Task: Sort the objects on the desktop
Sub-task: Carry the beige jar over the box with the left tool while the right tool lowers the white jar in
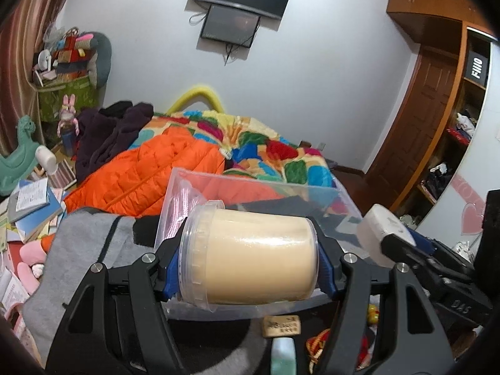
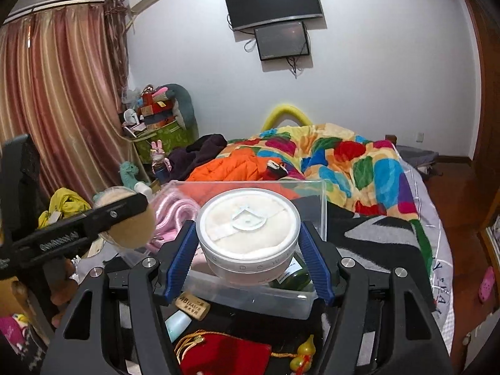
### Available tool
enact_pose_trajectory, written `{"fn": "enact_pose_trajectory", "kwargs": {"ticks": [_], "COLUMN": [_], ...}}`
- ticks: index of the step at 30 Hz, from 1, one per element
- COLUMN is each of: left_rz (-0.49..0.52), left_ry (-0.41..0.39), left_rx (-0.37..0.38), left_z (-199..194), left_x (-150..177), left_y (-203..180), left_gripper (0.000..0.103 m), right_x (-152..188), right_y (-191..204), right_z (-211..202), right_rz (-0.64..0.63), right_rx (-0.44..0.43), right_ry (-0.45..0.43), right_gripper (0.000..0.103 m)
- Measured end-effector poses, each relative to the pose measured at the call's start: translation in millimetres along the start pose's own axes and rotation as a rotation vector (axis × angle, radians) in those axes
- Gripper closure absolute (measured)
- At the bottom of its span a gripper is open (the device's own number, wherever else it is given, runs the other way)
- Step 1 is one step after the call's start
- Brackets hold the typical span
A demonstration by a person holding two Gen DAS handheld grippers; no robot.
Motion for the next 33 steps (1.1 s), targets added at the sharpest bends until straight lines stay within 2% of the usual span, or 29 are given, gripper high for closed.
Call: {"fn": "enact_pose_trajectory", "kwargs": {"ticks": [4,14,23,29,33], "left_rz": [-0.003,0.006,0.074,0.103,0.121], "left_ry": [0.014,0.044,0.044,0.04,0.02], "left_rx": [-0.017,0.004,-0.044,-0.036,-0.062], "left_z": [13.7,23.7,22.1,19.1,13.3], "left_x": [8.1,23.8,31.2,34.3,33.2], "left_y": [7.8,6.7,-3.9,-12.7,-15.2], "left_gripper": [0.036,0.036,0.036,0.032,0.031], "right_x": [5.5,20.6,24.9,22.9,22.9], "right_y": [-2.6,-7.4,2.0,4.2,4.8], "right_z": [10.7,28.0,25.5,18.5,10.7], "right_rz": [0.004,0.013,-0.057,-0.061,-0.064], "right_rx": [0.008,0.006,0.067,0.062,0.058], "right_ry": [0.021,0.063,0.041,0.035,0.031], "right_gripper": [0.041,0.041,0.039,0.039,0.039]}}
Point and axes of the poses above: each gripper's, at about its wrist camera, not at the fingertips, and z roughly the way its jaws point, y to its left, x to its underside, the point moved 8 cm from there along z, roughly the way its jaws point, and after that the axes turned 11 degrees about x, right-handed, at the moved point
